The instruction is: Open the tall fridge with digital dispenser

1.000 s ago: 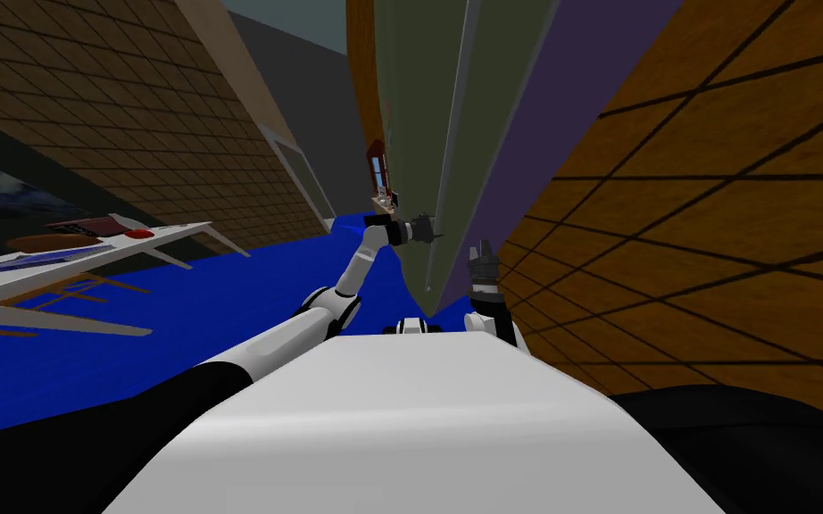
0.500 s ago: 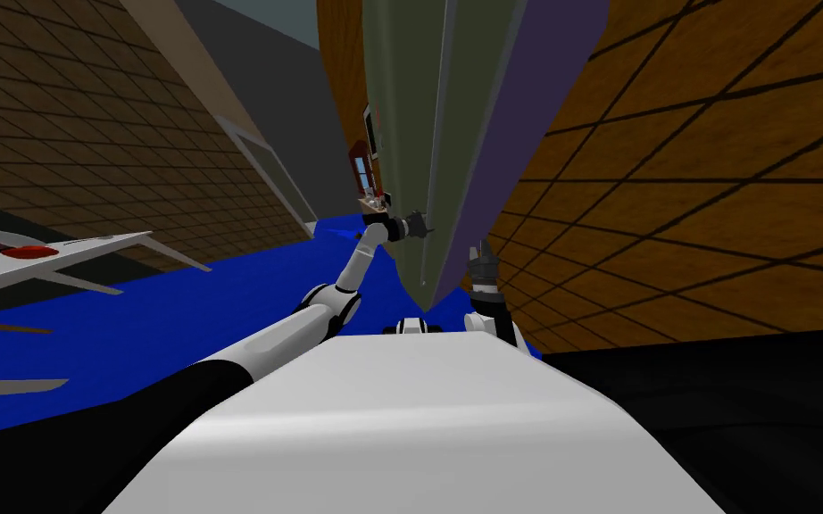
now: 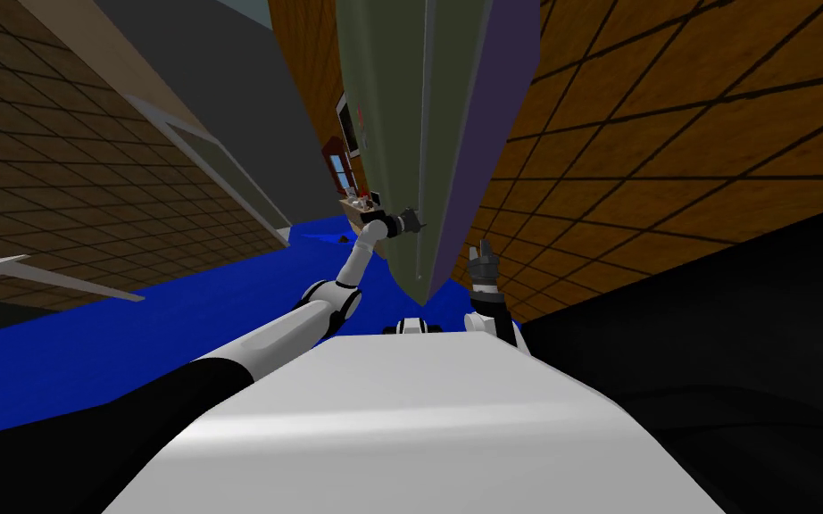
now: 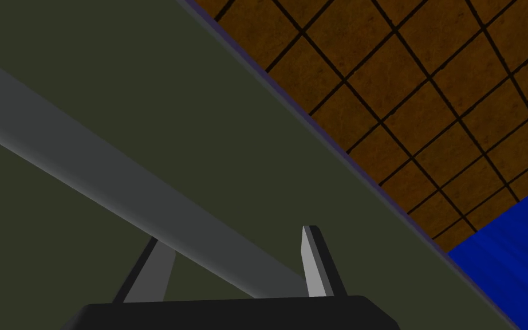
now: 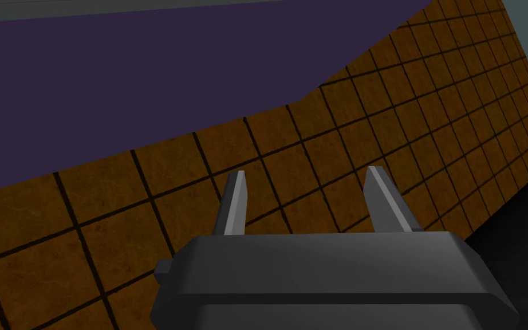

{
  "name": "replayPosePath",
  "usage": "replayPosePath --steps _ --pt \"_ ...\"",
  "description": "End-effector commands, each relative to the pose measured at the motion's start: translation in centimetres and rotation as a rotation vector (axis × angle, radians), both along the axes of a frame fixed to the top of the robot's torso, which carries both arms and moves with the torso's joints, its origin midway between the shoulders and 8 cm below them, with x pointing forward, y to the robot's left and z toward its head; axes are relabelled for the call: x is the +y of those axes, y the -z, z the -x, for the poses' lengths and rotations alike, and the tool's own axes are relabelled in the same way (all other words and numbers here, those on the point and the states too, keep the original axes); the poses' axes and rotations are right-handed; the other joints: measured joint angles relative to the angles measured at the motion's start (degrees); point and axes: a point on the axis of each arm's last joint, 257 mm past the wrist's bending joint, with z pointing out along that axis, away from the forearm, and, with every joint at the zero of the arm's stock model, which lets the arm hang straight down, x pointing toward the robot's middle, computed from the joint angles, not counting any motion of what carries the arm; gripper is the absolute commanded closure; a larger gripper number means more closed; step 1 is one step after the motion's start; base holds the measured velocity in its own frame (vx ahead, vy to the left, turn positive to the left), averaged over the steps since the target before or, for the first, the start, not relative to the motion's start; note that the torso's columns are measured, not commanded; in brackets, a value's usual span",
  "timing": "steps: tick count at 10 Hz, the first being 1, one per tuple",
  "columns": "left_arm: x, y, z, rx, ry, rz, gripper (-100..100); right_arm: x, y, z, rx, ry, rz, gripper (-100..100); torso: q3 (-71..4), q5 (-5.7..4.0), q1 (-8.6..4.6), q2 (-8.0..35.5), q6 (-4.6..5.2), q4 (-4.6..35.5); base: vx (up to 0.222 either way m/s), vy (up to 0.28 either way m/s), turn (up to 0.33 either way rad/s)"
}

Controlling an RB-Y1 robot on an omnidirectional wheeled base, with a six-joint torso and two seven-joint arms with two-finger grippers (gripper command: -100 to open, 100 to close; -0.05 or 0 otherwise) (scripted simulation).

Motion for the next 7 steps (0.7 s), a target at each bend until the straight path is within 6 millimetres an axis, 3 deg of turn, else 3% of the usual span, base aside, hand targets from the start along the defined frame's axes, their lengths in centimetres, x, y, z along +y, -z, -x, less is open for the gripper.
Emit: replayPosePath --steps 1,2,3,4,5,6,7 --pt "0.4 -0.1 -0.8 0.000 -0.020 0.000 100 0.0 0.0 0.0 0.000 0.000 0.000 0 0.03 -0.01 -0.07 0.05 -0.09 0.03 -0.035 0.044 -0.011" --pt "2.3 0.2 -0.7 0.008 -0.019 -0.004 100 0.0 0.0 0.0 0.000 0.000 0.000 0 -0.03 -0.03 -0.19 -0.03 -0.08 0.07 -0.005 0.097 -0.104" --pt "2.2 0.1 -0.5 0.013 -0.011 0.005 100 0.0 0.0 0.0 0.000 0.000 0.000 0 -0.13 0.02 0.09 -0.13 -0.10 0.02 -0.010 0.098 -0.066" --pt "4.0 0.4 -0.3 0.012 -0.009 -0.007 100 0.0 0.0 0.0 0.000 0.000 0.000 0 -0.19 0.05 0.12 -0.19 -0.13 0.04 -0.008 0.116 -0.125" --pt "3.7 0.2 0.0 0.021 0.004 0.008 100 0.0 0.0 0.0 0.000 0.000 0.000 0 -0.25 0.09 0.27 -0.25 -0.22 0.10 0.001 0.107 -0.045" --pt "5.6 0.5 0.2 0.015 0.002 -0.012 100 0.0 0.0 0.0 0.000 0.000 0.000 0 -0.28 0.11 0.25 -0.30 -0.25 0.05 0.006 0.123 -0.082" --pt "5.3 0.3 0.5 0.023 0.017 0.006 100 0.0 0.0 0.0 0.000 0.000 0.000 0 -0.34 0.12 0.35 -0.41 -0.28 0.01 -0.001 0.093 -0.052"
